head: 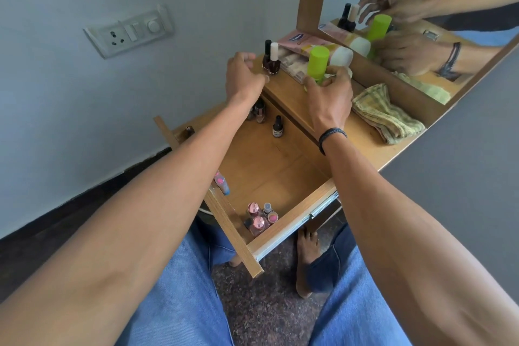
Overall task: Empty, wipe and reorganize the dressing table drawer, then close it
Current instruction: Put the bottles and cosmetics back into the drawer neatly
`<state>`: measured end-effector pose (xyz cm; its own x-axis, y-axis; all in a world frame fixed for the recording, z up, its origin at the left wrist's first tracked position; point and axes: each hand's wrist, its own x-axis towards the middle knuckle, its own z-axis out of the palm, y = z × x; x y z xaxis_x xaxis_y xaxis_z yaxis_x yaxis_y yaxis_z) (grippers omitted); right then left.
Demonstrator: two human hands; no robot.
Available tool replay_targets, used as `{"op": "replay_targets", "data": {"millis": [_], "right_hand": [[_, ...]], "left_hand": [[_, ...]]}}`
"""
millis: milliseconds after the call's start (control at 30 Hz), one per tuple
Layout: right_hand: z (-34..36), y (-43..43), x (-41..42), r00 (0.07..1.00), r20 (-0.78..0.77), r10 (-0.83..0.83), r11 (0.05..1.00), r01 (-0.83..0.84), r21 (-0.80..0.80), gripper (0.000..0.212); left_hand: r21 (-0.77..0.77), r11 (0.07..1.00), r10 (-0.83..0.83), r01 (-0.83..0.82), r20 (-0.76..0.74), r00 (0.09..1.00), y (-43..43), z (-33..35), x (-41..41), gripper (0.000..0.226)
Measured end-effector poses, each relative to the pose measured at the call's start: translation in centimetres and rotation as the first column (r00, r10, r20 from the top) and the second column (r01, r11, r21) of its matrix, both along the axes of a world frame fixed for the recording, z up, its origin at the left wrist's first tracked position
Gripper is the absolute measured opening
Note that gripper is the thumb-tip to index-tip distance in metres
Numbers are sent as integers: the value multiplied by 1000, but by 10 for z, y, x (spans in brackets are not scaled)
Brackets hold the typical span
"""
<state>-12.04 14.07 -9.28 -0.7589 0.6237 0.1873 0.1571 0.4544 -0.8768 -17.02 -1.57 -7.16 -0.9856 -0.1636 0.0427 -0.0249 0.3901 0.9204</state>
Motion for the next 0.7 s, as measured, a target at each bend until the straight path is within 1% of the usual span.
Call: {"op": "replay_targets", "data": {"millis": [67,167,267,333,400,433,500,633,700], "right_hand": [[2,-2,5,999,-30,12,1000,-12,-5,33],[5,-4,12,996,-65,66,998,-66,2,36],[6,-8,21,988,-73,136,990,-138,-32,39],[4,-13,30,977,-76,199,980,-199,5,38],[-1,-21,37,957,-63,282,958,-276,80,40],[-3,-26,40,947,-52,317,943,-310,119,42],[-8,-35,45,933,-26,359,919,-348,184,43],[-19,-50,57,936,-34,350,914,-333,234,38],[-26,-55,63,939,-62,339,928,-323,186,38]], "left_hand": [[14,1000,0,0,1,1000,-3,-3,7,52],[48,998,-33,33,-3,999,-11,-3,21,48],[81,988,-132,130,23,991,-21,-4,37,40],[159,963,-230,219,54,972,-25,-8,47,40],[290,916,-311,278,72,948,-27,-12,56,42],[345,891,-339,294,76,938,-27,-14,60,43],[398,867,-360,300,82,929,-29,-19,67,47],[389,879,-341,276,108,934,-38,-32,74,55],[364,881,-361,301,107,927,-42,-36,77,58]]}}
